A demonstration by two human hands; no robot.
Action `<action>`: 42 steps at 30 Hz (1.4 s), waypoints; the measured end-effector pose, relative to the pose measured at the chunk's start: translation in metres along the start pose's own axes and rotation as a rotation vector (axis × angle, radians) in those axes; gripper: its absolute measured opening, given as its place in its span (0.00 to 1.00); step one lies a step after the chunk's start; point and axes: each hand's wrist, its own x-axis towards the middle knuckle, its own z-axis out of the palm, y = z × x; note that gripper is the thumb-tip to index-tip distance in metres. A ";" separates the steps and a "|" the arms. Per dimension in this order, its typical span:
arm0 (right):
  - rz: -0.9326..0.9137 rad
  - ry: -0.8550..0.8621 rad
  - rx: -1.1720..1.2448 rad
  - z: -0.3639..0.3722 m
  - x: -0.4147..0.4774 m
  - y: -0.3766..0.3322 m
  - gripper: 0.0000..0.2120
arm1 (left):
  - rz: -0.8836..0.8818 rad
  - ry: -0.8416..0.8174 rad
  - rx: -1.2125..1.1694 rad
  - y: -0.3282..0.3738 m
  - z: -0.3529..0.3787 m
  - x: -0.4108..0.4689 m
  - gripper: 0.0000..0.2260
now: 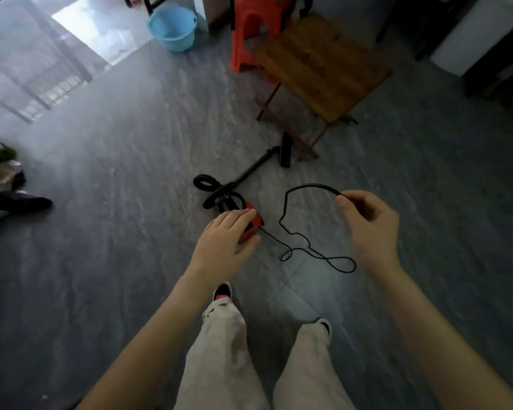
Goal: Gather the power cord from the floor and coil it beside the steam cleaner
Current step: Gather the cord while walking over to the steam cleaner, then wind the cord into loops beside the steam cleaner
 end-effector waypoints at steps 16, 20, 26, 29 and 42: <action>-0.055 -0.344 0.024 -0.032 0.090 0.217 0.04 | -0.226 0.295 -0.076 -0.019 0.223 0.057 0.26; -0.151 -0.409 0.001 0.014 0.111 0.308 0.10 | -0.114 0.322 0.002 -0.083 0.293 0.094 0.27; -0.233 -0.468 -0.007 0.094 0.143 0.470 0.09 | 0.030 0.248 0.045 -0.193 0.429 0.132 0.16; -0.230 -0.510 -0.011 0.129 0.158 0.551 0.04 | 0.065 0.266 0.056 -0.247 0.497 0.142 0.07; -0.269 -0.500 0.069 0.213 0.190 0.723 0.04 | 0.103 0.422 0.007 -0.360 0.627 0.161 0.04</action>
